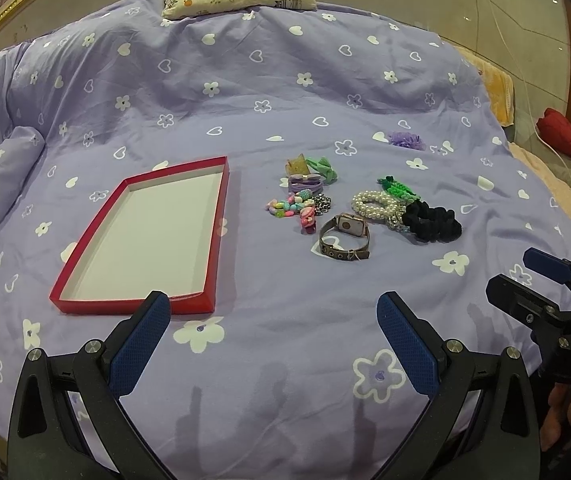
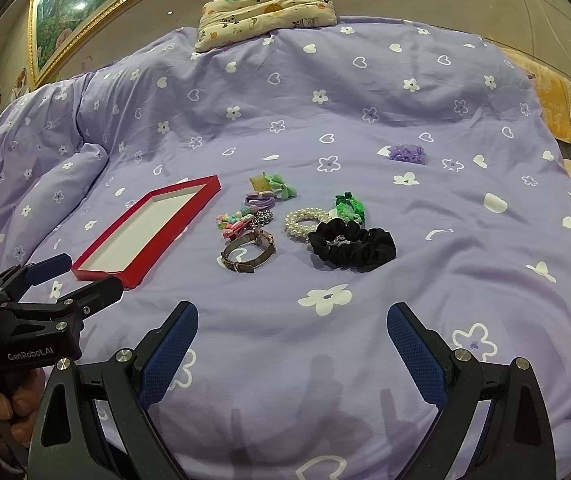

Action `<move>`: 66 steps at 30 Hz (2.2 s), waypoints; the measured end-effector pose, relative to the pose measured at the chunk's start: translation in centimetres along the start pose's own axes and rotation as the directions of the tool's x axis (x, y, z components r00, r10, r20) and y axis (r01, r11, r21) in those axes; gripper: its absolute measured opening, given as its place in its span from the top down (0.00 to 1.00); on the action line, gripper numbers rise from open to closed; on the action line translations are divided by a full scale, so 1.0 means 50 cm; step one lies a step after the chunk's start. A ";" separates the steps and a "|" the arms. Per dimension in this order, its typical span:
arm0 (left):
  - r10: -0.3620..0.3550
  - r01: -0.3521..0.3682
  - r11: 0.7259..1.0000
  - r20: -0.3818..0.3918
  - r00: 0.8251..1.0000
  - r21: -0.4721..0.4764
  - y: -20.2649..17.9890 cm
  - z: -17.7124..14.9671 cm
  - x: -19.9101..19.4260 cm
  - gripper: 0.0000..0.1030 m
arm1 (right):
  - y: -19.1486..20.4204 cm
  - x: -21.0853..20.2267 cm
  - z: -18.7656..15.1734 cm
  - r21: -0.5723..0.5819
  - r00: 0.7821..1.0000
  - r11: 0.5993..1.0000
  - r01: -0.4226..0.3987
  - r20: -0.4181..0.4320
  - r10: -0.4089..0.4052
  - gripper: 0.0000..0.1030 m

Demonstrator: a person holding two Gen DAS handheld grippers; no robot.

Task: Organize jewelry
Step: 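Move both tools toward the jewelry pile beside the red tray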

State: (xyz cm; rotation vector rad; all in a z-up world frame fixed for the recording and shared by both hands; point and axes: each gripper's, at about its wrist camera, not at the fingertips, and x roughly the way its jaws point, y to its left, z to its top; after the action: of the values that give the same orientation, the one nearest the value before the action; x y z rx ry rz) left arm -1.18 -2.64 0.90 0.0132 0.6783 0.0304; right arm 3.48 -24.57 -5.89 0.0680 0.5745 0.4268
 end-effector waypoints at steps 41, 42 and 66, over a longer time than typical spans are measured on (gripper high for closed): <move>-0.021 0.021 1.000 -0.005 1.000 -0.001 -0.019 0.017 0.010 0.00 | -0.003 -0.011 0.020 0.010 0.999 0.999 -0.036 0.004 0.036 0.06; -0.023 0.023 1.000 -0.006 1.000 -0.002 -0.019 0.017 0.012 0.00 | -0.003 -0.009 0.020 0.011 0.999 0.999 -0.036 0.003 0.036 0.06; -0.115 0.114 0.993 -0.120 0.986 -0.016 -0.009 0.104 0.151 0.05 | -0.094 0.064 0.080 0.103 0.997 0.995 -0.015 -0.073 0.023 0.06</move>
State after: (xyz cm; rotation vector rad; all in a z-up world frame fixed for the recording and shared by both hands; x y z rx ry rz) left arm 7.94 -2.85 0.21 -0.0362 0.7987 -0.0767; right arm 9.80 -27.29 -5.02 0.1564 0.6690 0.4196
